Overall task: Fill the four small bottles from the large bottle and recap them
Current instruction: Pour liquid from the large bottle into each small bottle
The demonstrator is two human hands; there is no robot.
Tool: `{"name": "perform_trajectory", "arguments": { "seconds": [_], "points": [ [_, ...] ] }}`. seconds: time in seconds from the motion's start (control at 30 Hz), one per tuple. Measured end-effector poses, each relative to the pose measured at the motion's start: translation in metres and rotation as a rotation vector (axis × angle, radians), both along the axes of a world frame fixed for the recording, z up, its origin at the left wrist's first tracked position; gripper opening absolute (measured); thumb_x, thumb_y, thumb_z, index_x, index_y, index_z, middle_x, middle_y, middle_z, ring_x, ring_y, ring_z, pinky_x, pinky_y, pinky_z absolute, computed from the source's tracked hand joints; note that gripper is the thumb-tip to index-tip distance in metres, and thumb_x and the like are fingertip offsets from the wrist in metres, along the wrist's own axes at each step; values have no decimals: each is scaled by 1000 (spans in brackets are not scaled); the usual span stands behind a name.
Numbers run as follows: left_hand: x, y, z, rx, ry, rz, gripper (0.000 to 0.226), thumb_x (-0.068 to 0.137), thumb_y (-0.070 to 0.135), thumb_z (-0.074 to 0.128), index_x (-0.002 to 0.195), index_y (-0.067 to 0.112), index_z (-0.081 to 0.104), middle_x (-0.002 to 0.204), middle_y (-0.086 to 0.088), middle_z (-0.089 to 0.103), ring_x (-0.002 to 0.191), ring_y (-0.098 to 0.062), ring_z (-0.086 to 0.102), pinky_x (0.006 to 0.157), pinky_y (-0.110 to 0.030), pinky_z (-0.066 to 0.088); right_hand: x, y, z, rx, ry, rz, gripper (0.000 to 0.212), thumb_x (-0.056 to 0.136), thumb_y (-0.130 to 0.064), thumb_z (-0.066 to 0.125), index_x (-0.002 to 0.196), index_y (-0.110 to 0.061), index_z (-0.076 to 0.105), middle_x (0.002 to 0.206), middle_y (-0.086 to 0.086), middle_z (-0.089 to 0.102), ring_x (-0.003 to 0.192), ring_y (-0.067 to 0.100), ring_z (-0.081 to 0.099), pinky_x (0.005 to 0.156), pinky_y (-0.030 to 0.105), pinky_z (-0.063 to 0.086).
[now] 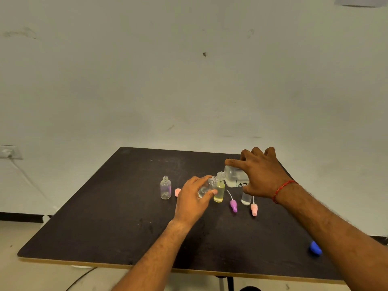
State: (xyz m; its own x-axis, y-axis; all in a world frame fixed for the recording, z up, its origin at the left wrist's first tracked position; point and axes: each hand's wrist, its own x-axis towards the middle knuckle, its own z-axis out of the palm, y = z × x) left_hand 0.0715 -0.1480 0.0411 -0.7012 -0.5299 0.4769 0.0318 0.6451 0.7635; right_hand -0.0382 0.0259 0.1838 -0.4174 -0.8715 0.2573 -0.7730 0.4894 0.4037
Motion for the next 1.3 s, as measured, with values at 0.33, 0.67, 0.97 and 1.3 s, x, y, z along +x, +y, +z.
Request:
{"name": "perform_trajectory", "arguments": {
  "seconds": [0.33,0.67,0.97,1.3],
  "points": [
    [-2,0,-1,-9,-5,1,51,90,48,71,137,29,63,119,11,64,112,-7,60,99,-33,56,-2,-1,1,8,6,3,84,75,-48,68,146,-48,22,127,-3,46,117,22,43,95,45,31],
    [-2,-1,-1,-17,-11,2,52,91,48,71,139,31,61,122,11,63,114,-6,59,100,-31,55,-2,-1,1,15,15,-2,83,76,-48,67,146,-47,21,126,-3,46,117,22,43,97,45,32],
    [-2,1,0,7,14,-19,52,90,45,74,138,29,62,120,12,65,111,-5,62,97,-25,55,-3,2,-5,-25,-53,-12,81,76,-56,63,145,-46,21,124,-5,50,114,20,47,97,43,30],
    [-3,-6,2,137,56,-36,45,87,35,80,130,31,67,113,24,68,108,8,62,89,-8,47,1,17,-45,-273,-336,-92,77,69,-67,62,131,-40,25,111,-15,63,97,12,62,93,44,33]
  ]
}}
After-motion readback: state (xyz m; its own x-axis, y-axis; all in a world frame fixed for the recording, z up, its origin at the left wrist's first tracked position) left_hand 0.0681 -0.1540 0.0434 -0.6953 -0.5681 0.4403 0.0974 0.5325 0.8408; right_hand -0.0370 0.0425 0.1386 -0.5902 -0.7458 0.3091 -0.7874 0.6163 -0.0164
